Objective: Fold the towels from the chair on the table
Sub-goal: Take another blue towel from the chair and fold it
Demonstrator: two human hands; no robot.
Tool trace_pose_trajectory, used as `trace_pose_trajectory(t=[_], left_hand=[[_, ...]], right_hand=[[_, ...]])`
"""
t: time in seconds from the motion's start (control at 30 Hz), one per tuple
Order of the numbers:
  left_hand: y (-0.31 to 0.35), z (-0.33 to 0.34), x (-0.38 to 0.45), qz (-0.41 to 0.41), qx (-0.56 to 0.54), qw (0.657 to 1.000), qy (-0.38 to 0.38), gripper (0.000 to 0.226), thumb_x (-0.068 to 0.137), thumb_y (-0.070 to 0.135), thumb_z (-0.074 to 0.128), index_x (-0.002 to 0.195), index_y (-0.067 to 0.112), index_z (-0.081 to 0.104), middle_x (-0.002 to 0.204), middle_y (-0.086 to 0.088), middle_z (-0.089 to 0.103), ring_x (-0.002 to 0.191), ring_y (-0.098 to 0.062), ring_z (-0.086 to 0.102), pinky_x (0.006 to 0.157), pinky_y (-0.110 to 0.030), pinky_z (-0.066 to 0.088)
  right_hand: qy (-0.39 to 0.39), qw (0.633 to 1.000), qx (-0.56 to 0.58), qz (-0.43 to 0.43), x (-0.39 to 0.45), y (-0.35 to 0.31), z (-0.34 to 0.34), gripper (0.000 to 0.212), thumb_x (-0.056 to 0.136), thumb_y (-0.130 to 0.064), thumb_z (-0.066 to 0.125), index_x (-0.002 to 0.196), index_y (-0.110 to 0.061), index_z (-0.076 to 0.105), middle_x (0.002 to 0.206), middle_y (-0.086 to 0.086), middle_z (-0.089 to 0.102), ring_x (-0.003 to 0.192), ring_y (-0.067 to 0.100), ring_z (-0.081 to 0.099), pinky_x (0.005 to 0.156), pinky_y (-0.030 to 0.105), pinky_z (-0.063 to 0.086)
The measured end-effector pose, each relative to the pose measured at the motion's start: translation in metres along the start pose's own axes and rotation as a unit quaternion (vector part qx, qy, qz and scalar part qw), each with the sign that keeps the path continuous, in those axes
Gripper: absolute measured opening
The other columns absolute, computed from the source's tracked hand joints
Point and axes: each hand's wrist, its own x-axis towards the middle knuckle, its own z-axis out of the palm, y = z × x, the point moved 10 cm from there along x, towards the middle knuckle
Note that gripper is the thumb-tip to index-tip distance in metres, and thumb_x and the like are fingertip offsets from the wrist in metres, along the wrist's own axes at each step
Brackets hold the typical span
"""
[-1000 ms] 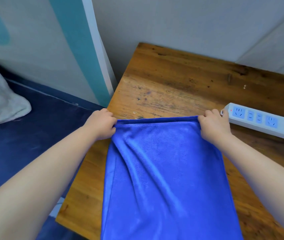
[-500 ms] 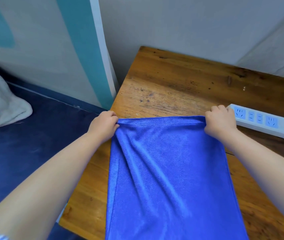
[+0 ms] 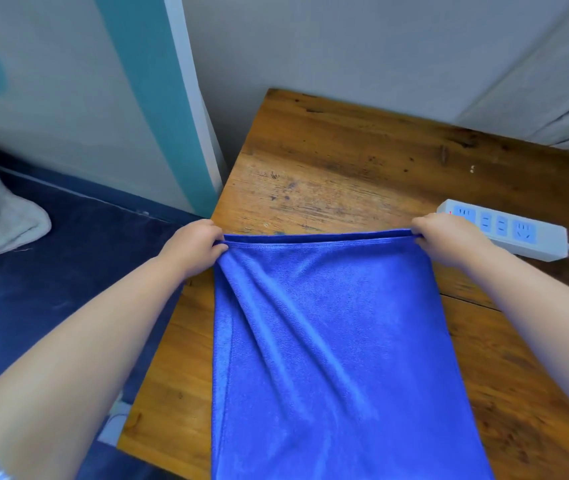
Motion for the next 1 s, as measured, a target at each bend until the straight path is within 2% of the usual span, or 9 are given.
trace_pose_trajectory(t=[0.2,0.33,0.4,0.5,0.63,0.77,0.87,0.93,1.0], left_hand=[[0.008,-0.042,-0.023,-0.005,-0.071,0.994,0.081,0.020,0.087,0.020,0.060,0.088,0.001,0.066,0.090,-0.013,0.066,0.086,-0.027,0.057,0.070,-0.027,0.038],[0.021,-0.066,-0.039,0.020,-0.068,0.994,0.082,0.013,0.088,0.014,0.058,0.087,0.002,0.059,0.091,-0.016,0.065,0.080,-0.024,0.052,0.069,-0.028,0.036],[0.034,-0.084,-0.052,0.044,-0.064,0.994,0.081,0.009,0.089,0.012,0.055,0.095,0.006,0.054,0.100,-0.014,0.064,0.087,-0.026,0.054,0.075,-0.030,0.039],[0.057,-0.101,-0.055,0.078,0.033,0.995,0.058,0.027,0.094,0.015,0.045,0.119,0.009,0.054,0.116,-0.010,0.058,0.109,-0.028,0.053,0.087,-0.034,0.043],[0.102,-0.163,-0.067,0.108,0.076,0.983,0.127,0.029,0.096,0.018,0.040,0.110,0.011,0.064,0.110,-0.010,0.056,0.106,-0.026,0.052,0.080,-0.034,0.046],[0.137,-0.252,-0.091,0.101,-0.099,0.951,0.273,0.027,0.092,0.010,0.043,0.108,0.005,0.064,0.110,-0.017,0.059,0.107,-0.032,0.052,0.083,-0.033,0.041],[0.161,-0.310,-0.121,0.137,-0.236,0.884,0.379,0.023,0.090,0.002,0.040,0.102,-0.004,0.060,0.103,-0.022,0.060,0.096,-0.033,0.054,0.071,-0.025,0.032],[0.168,-0.334,-0.140,0.141,-0.296,0.840,0.433,0.021,0.091,0.000,0.036,0.100,-0.007,0.054,0.103,-0.024,0.056,0.091,-0.033,0.051,0.063,-0.020,0.024],[0.179,-0.347,-0.141,0.134,-0.300,0.843,0.425,0.021,0.090,-0.002,0.034,0.101,-0.007,0.050,0.106,-0.026,0.053,0.095,-0.034,0.050,0.069,-0.027,0.027]], right_hand=[[0.031,0.997,0.073,-0.003,-0.032,0.000,-0.028,0.013,0.094,-0.016,0.043,0.081,-0.017,0.043,0.094,0.010,0.060,0.078,0.022,0.047,0.062,0.026,0.035],[0.065,0.996,0.067,0.007,-0.065,0.009,-0.053,0.016,0.093,-0.018,0.047,0.079,-0.015,0.042,0.092,0.013,0.064,0.076,0.025,0.051,0.060,0.027,0.037],[0.084,0.993,0.075,0.025,-0.090,0.017,-0.072,0.012,0.092,-0.017,0.047,0.082,-0.012,0.043,0.093,0.016,0.065,0.080,0.029,0.053,0.065,0.033,0.041],[0.099,0.990,0.072,0.064,-0.115,0.026,-0.093,0.014,0.091,-0.016,0.046,0.101,-0.010,0.051,0.103,0.013,0.064,0.089,0.030,0.056,0.068,0.031,0.043],[0.175,0.977,0.019,0.119,-0.158,0.041,-0.142,0.022,0.090,-0.010,0.044,0.102,-0.006,0.062,0.106,0.012,0.062,0.105,0.028,0.051,0.079,0.031,0.045],[0.366,0.894,0.159,0.206,-0.217,0.066,-0.214,0.027,0.085,0.000,0.044,0.104,0.005,0.063,0.107,0.027,0.058,0.106,0.039,0.048,0.079,0.040,0.041],[0.490,0.803,0.256,0.225,-0.266,0.088,-0.263,0.026,0.083,0.004,0.045,0.101,0.009,0.062,0.106,0.033,0.057,0.104,0.043,0.049,0.083,0.042,0.038],[0.553,0.746,0.289,0.230,-0.295,0.101,-0.284,0.025,0.081,0.006,0.044,0.099,0.011,0.061,0.105,0.035,0.056,0.103,0.044,0.049,0.087,0.043,0.036],[0.561,0.730,0.299,0.251,-0.310,0.113,-0.293,0.024,0.083,0.004,0.044,0.100,0.011,0.060,0.108,0.034,0.054,0.104,0.044,0.049,0.086,0.044,0.036]])
